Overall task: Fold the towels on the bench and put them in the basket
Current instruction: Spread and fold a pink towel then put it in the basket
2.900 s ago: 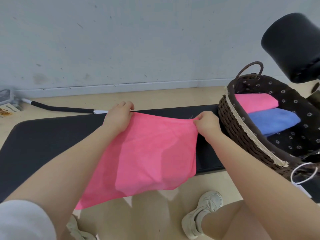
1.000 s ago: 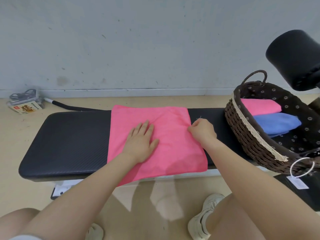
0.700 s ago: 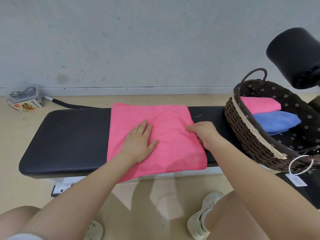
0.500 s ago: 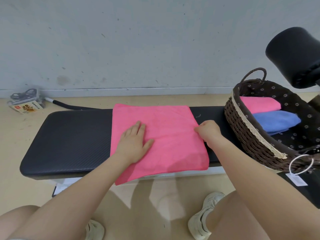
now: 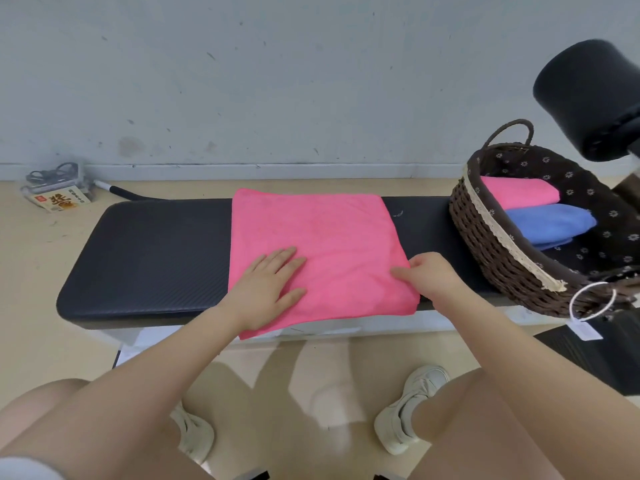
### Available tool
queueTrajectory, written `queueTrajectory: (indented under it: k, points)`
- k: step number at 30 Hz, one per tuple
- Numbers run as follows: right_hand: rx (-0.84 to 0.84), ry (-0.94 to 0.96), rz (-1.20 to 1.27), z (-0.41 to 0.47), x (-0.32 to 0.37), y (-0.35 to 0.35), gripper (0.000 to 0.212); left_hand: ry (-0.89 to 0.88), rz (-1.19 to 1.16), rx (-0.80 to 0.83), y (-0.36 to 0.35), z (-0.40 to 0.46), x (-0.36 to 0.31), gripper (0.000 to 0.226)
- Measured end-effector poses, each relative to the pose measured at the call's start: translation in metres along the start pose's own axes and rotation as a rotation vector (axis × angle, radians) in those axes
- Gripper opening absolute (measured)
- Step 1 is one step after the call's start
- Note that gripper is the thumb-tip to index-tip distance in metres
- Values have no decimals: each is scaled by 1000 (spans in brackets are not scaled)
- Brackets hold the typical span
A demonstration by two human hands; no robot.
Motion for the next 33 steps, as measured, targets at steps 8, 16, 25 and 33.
queueTrajectory:
  k: [8, 16, 25, 33]
  points:
    - [-6, -31, 193, -22, -9, 15, 33, 154, -134, 19, -2, -25, -3, 93]
    - [-129, 54, -284, -42, -18, 19, 26, 215, -143, 81, 2, -20, -5, 47]
    - [244, 694, -695, -55, 33, -107, 58, 90, 37, 245, 0, -14, -17, 55]
    - [156, 685, -829, -35, -3, -99, 81, 156, 255, 98, -9, -22, -14, 90]
Point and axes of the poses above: each hand's wrist, its own z-axis towards the middle knuckle, its own y-axis out of the back of the hand, x = y × z, the point moved 3 cm from there along z, towards the middle knuckle, and after that the axes turned 14 degrees about z, right-handed, at the moved point
